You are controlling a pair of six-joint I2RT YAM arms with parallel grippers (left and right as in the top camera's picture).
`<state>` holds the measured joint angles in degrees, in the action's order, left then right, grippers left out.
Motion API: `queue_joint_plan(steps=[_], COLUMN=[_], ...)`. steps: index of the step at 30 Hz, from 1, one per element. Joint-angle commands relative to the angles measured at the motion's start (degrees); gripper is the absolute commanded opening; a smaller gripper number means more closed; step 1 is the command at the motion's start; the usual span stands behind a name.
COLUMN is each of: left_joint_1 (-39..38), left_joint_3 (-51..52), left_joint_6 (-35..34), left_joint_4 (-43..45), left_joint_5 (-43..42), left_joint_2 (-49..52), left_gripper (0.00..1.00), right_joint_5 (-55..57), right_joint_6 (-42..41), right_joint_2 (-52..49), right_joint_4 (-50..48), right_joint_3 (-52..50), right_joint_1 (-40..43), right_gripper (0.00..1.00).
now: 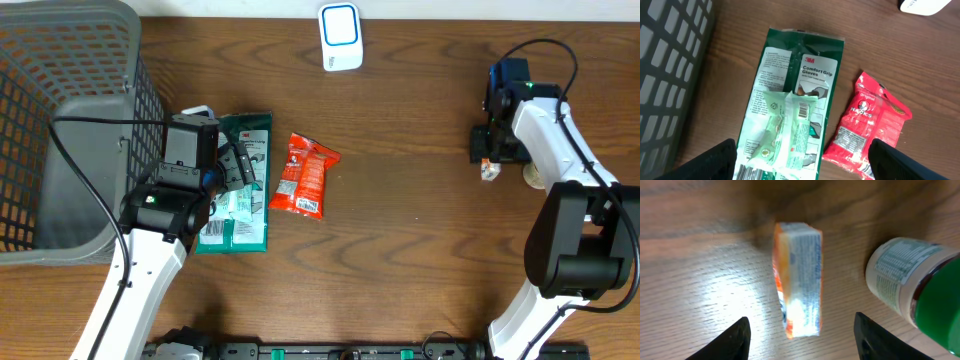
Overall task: Scan the item barcode
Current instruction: 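Carry the orange packet right and set it beside the jar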
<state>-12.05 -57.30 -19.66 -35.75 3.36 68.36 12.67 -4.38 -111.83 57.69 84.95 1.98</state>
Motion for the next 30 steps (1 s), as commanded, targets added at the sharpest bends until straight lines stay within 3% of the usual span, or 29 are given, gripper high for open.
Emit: queue_joint_plan(steps=[1,4,8,10,12,22,30], left_joint_1=[0.2,0.2,0.2,0.2,0.2,0.2,0.2], left_joint_3=[-1.11,-1.11,-1.11,-1.11,-1.11,-1.11,-1.11], left_joint_6=[-0.11,-0.11,-0.11,-0.11,-0.11,-0.11,-0.11], left_joint_4=[0.0,0.0,0.02,0.0,0.0,0.02,0.0], left_joint_5=[0.13,0.13,0.13,0.13,0.13,0.13,0.13], left_joint_2=[-0.2,-0.2,-0.2,-0.2,-0.2,-0.2,-0.2], left_gripper=[0.84,0.84,0.84,0.84,0.84,0.84,0.84], right_joint_5=[-4.98,-10.6,-13.18,-12.98,-12.63,-2.05,-0.81], right_joint_6=[-1.07,0.81,1.75,1.75,1.75,-1.79,-3.34], right_joint_2=[1.16,1.16,1.14,1.14,1.09,1.09,1.09], right_joint_4=[0.59,0.17,-1.09,-2.47,-4.57,-6.67,-5.73], right_joint_3=[1.14,1.14,1.09,0.0,-1.62,-4.0,-4.0], right_joint_1=[0.11,0.07,-0.76,-0.79,-0.79,0.9,3.56], right_gripper=[0.52,0.36,0.29,0.16,0.09,0.02,0.09])
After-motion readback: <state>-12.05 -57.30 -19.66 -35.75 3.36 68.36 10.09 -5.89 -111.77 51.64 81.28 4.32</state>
